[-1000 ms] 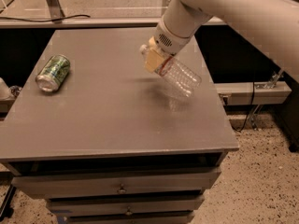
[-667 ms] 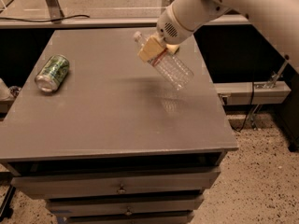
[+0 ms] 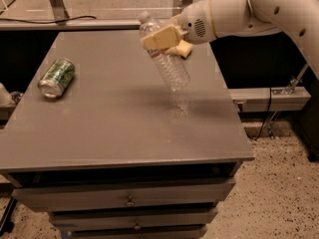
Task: Place water bottle upright
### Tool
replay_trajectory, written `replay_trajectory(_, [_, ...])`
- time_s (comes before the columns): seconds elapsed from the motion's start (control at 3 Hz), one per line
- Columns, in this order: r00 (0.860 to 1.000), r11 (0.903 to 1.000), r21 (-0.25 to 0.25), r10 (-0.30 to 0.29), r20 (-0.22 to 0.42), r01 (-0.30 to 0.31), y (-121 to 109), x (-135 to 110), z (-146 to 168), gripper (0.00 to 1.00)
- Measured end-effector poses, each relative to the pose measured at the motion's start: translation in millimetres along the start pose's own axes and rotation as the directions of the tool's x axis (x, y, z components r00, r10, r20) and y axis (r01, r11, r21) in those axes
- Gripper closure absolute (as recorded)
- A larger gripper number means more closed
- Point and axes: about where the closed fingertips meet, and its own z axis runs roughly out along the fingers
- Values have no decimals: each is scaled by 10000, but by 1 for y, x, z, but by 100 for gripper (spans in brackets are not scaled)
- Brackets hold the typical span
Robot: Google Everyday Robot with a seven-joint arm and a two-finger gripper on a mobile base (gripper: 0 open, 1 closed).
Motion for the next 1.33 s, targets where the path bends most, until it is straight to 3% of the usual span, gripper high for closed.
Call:
replay_trajectory(0.33, [9782,9971,-711,-134,2072,287,9,-20,-16,100])
replay_trajectory(0.67, [9706,9944,-895,-330,2385,558,17,-26,-15,100])
replay_trajectory(1.33, [9594,9925,-843,-626,2751,890,16,-16,-26,100])
